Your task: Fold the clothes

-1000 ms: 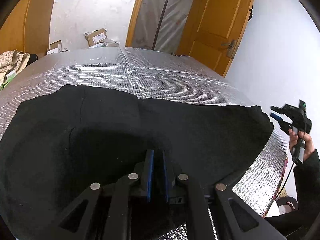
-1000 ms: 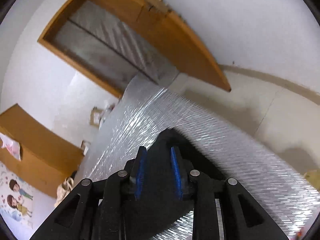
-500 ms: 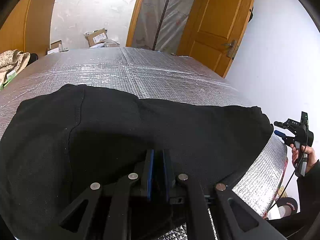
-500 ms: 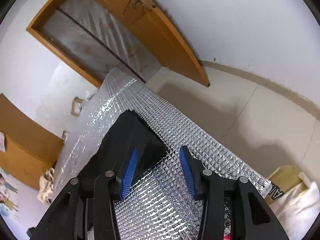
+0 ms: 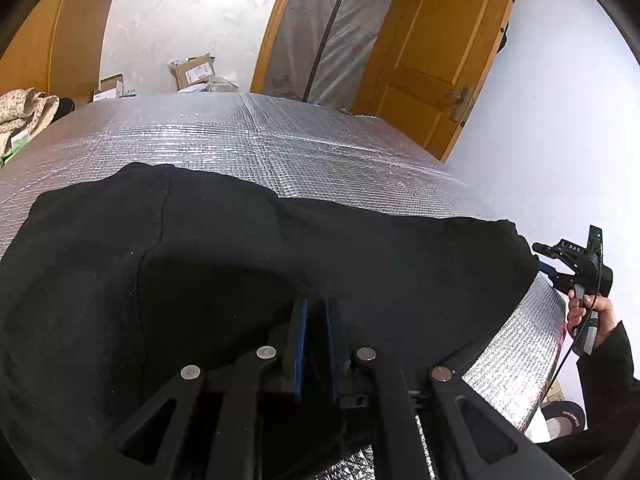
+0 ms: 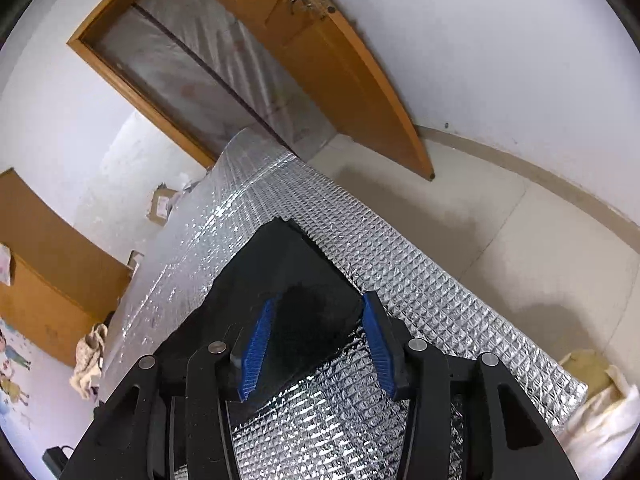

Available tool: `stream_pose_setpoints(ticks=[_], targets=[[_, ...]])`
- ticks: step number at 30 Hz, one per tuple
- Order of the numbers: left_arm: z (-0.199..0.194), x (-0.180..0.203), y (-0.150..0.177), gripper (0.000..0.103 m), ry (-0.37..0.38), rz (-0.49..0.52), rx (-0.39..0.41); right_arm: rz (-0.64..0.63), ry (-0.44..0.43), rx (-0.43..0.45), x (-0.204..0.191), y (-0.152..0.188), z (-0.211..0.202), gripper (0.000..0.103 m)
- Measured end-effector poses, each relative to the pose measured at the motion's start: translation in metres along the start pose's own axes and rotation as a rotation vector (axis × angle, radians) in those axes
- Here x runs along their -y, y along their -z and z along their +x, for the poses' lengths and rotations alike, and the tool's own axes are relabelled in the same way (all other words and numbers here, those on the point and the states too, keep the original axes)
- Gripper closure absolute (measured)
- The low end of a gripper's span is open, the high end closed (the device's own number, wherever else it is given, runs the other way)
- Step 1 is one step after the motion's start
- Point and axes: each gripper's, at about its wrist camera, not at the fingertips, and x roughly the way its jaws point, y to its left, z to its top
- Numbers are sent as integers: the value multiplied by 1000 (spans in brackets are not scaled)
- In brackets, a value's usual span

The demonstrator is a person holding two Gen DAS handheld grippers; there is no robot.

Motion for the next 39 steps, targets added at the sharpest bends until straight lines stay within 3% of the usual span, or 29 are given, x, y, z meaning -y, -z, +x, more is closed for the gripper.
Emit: stream_pose_setpoints(ticks=[4, 16, 28, 30, 32, 35, 36, 37, 39], targets=[[0, -1, 0, 94, 3, -2, 1, 10, -3, 0, 2, -2, 2, 92], [0, -2, -1, 94, 2, 2, 2, 10, -115, 49, -20, -10, -27, 96], [-2, 2, -3, 94, -8, 21, 9, -131, -339, 53, -114, -8, -56, 97], [-3, 3, -3, 94, -7, 23, 10, -179, -345, 53, -128, -6, -58, 97], [-4, 3, -3, 94, -4, 24, 14, -223, -292, 72, -132, -6, -60, 97], [-4, 1, -2, 94, 8, 18, 16, -186, -197, 81, -110, -10, -55, 87], [-4, 1, -2, 94, 12, 15, 16, -164, -164, 82, -99, -10, -52, 70], [-3, 0, -2, 94, 17, 12, 15, -141, -132, 83, -87, -11, -50, 60], [-3, -2, -3, 94, 23, 10, 13, -101, -63, 73, -63, -8, -42, 59]])
